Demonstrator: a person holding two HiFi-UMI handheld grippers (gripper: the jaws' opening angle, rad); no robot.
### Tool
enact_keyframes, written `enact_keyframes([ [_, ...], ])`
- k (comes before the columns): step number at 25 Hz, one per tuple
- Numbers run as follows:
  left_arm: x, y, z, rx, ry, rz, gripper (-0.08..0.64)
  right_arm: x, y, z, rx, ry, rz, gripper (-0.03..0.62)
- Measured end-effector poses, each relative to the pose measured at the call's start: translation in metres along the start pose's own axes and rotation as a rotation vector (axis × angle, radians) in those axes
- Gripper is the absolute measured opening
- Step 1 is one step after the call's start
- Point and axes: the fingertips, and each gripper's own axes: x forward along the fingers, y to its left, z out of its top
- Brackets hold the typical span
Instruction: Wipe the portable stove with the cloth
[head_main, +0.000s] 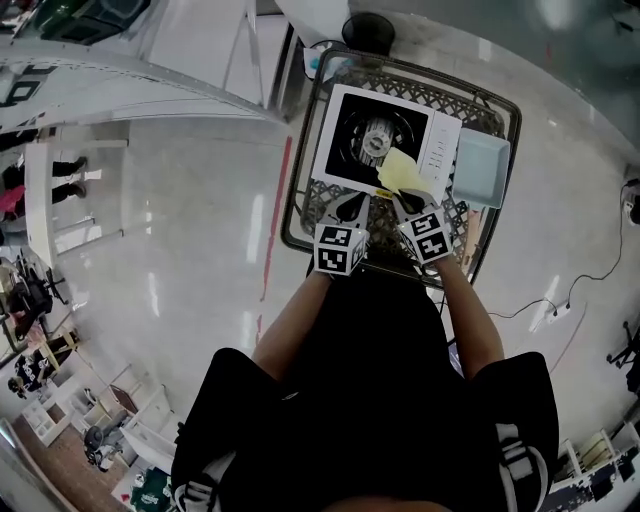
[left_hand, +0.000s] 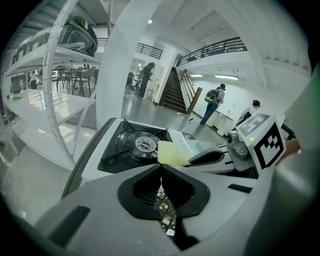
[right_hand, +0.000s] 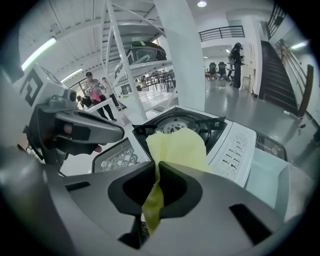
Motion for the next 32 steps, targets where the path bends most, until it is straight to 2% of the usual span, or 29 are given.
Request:
enact_keyframes([
  [6, 0.0, -0.003, -0.006, 0.002, 0.013, -0.01, 0.021, -0.002, 0.007, -0.024, 0.014, 0.042, 0.008, 0.023],
  [9, 0.0, 0.0, -0.002, 0.007, 0.012, -0.014, 0.021, -0.003, 0.005, -0.017, 0.02, 0.02, -0.004, 0.023],
  [13, 0.001, 0.005, 0.003, 0.002, 0.007, -0.017, 0.021, -0.02, 0.005, 0.016, 0.024, -0.07, -0.031, 0.021],
  [18, -0.002, 0.016, 0.01, -0.015, -0.003, -0.012, 0.021, -0.048, -0.016, 0.093, 0.062, -0.241, -0.085, 0.021],
  [22, -0.003, 0.03, 0.033, -0.021, -0.033, -0.003, 0.021, -0.054, -0.051, 0.179, -0.035, -0.343, -0.151, 0.021],
  [26, 0.001, 0.04, 0.05, -0.031, -0.058, 0.01, 0.021, -0.035, -0.083, 0.239, -0.117, -0.364, -0.2, 0.021],
  [29, 0.004, 0.045, 0.056, -0.039, -0.07, 0.013, 0.021, -0.007, -0.1, 0.255, -0.179, -0.343, -0.23, 0.021],
  [32, 0.004, 0.053, 0.047, -0.049, -0.055, 0.016, 0.021, 0.039, -0.112, 0.23, -0.287, -0.204, -0.283, 0.021],
])
